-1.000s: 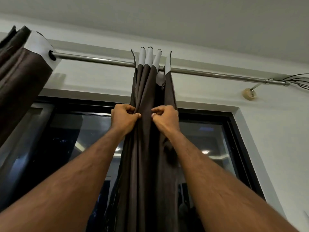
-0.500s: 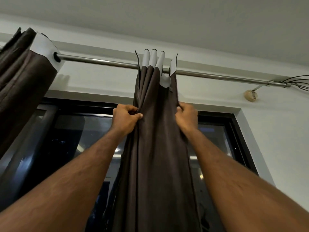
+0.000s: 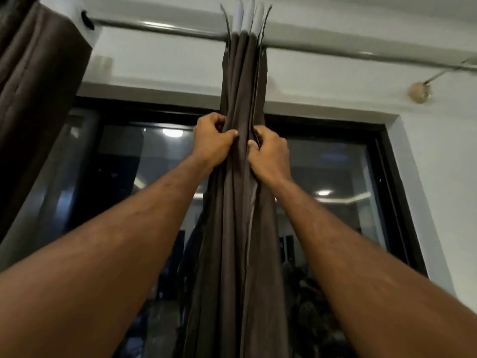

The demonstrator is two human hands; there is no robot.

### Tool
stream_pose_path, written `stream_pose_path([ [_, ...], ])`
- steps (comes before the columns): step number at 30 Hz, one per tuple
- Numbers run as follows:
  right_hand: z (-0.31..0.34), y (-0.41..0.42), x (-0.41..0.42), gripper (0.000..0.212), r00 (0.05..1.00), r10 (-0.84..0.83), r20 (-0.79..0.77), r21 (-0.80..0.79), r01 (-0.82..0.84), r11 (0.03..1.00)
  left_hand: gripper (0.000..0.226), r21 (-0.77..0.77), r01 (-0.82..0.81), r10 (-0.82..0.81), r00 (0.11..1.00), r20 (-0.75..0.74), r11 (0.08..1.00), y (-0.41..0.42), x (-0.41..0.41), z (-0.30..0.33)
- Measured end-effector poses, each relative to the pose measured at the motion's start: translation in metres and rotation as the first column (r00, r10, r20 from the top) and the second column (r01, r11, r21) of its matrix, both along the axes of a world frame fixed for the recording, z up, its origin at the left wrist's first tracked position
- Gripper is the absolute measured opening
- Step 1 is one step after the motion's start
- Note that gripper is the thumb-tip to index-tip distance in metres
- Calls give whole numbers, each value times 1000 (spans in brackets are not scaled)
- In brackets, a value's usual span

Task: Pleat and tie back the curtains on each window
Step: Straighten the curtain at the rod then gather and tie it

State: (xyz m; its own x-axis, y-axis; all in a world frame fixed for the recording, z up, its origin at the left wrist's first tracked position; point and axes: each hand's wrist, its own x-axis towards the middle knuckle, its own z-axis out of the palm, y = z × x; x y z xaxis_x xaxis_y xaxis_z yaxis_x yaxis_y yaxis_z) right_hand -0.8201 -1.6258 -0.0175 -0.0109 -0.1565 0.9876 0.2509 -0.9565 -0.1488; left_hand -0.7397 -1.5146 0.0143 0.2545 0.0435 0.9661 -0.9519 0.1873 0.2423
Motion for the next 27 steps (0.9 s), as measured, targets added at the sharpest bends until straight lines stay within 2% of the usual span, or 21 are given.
stream_pose_path([
  [7,-111,24,9,54,995,26,-93,-107,-36,994,26,153,-61,72,995,-67,986,-8,3,-104],
  [12,-192,11,22,43,996,26,-87,2,-26,1000,45,202,-71,95,989,-112,977,-6,18,-207],
  [14,-230,6,29,38,984,-31,-176,-57,21,998,48,225,-83,119,981,-150,971,-8,20,-252],
  [17,-281,1,35,17,973,-56,-222,-20,53,998,38,256,-93,141,974,-176,962,-4,16,-316],
  [19,-311,3,33,9,970,-48,-237,-2,48,999,26,235,18,32,977,-209,972,7,9,-352],
  [21,-345,7,26,7,974,4,-226,35,4,999,30,213,173,-107,951,-290,962,20,3,-385],
  [23,-381,12,21,5,966,58,-251,83,-38,996,38,173,260,-169,893,-418,950,29,0,-422],
  [25,-416,19,15,10,947,135,-290,133,-100,986,30,193,216,-101,874,-475,957,33,-2,-461],
  [27,-446,25,7,18,917,231,-325,184,-178,967,19,244,155,-25,886,-464,957,34,-9,-495],
])
